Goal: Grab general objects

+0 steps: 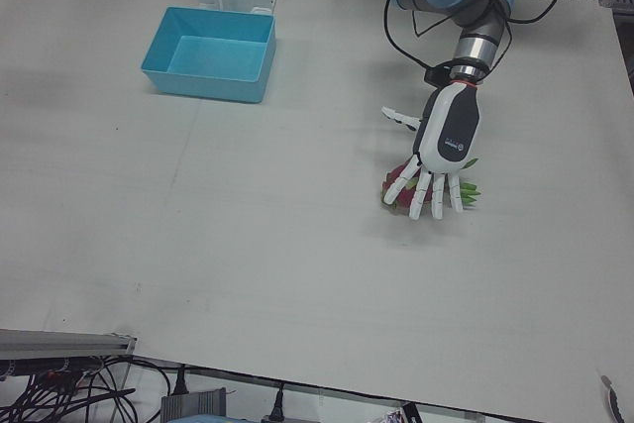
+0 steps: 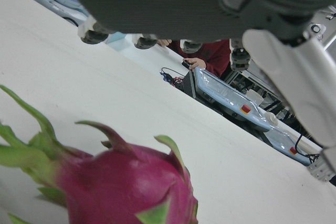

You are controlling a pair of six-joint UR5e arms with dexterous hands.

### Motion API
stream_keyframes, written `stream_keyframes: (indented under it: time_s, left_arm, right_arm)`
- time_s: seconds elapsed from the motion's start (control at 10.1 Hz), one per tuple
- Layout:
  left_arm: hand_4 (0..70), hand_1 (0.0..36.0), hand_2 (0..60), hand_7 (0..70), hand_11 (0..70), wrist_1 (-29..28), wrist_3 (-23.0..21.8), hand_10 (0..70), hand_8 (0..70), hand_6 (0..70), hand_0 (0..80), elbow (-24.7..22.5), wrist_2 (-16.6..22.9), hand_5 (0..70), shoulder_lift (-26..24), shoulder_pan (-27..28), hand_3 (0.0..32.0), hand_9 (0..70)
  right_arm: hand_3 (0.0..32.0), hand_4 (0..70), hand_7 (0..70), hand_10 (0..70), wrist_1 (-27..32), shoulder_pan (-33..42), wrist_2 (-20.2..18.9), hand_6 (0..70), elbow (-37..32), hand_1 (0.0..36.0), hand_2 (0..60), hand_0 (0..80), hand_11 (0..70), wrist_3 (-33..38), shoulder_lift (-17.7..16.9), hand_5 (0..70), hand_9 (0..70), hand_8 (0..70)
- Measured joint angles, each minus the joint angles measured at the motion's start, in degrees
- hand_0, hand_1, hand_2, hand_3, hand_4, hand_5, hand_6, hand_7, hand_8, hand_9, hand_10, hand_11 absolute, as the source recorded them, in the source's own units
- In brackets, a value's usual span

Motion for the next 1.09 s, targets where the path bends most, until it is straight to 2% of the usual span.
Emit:
stream_keyframes:
  time_s: [0.1,0.2,0.4,0.5,0.7,0.8,1.09]
  left_arm:
    - [0.0,16.4,0.0,2.6,0.0,2.5,0.1,0.0,0.0,0.0,58.1,0.1,-4.0,0.0,-0.9,3.0,32.0,0.0]
    - [0.0,17.0,0.0,2.9,0.0,5.3,0.1,0.0,0.0,0.0,59.1,0.1,-9.7,0.0,-1.7,7.0,32.0,0.0]
    - [0.0,13.9,0.0,0.0,0.0,10.2,-0.6,0.0,0.0,0.0,54.9,0.4,-24.0,0.0,-2.3,15.4,32.0,0.0]
    - [0.0,11.3,0.0,0.0,0.0,11.5,-1.8,0.0,0.0,0.0,51.6,1.0,-28.6,0.0,-2.4,17.8,32.0,0.0]
    - [0.0,8.5,0.0,0.0,2.8,12.4,-7.4,1.0,0.0,0.0,48.7,4.2,-32.3,0.0,-2.4,19.8,32.0,0.0]
    - [0.0,8.2,0.0,0.0,1.6,12.5,-9.3,0.2,0.0,0.0,48.5,5.5,-33.0,0.0,-2.5,20.1,32.0,0.0]
    - [0.0,9.7,0.0,0.0,1.8,12.6,-11.3,0.2,0.0,0.0,49.6,8.1,-33.7,0.0,-2.9,20.4,32.0,0.0]
  right_arm:
    - [0.0,0.0,0.0,0.0,0.0,0.0,0.0,0.0,0.0,0.0,0.0,0.0,0.0,0.0,0.0,0.0,0.0,0.0]
    - [0.0,0.0,0.0,0.0,0.0,0.0,0.0,0.0,0.0,0.0,0.0,0.0,0.0,0.0,0.0,0.0,0.0,0.0]
    - [0.0,0.0,0.0,0.0,0.0,0.0,0.0,0.0,0.0,0.0,0.0,0.0,0.0,0.0,0.0,0.0,0.0,0.0]
    - [0.0,0.0,0.0,0.0,0.0,0.0,0.0,0.0,0.1,0.0,0.0,0.0,0.0,0.0,0.0,0.0,0.0,0.0]
    - [0.0,0.0,0.0,0.0,0.0,0.0,0.0,0.0,0.1,0.0,0.0,0.0,0.0,0.0,0.0,0.0,0.0,0.0]
    - [0.0,0.0,0.0,0.0,0.0,0.0,0.0,0.0,0.1,0.0,0.0,0.0,0.0,0.0,0.0,0.0,0.0,0.0]
    - [0.0,0.0,0.0,0.0,0.0,0.0,0.0,0.0,0.1,0.0,0.0,0.0,0.0,0.0,0.0,0.0,0.0,0.0]
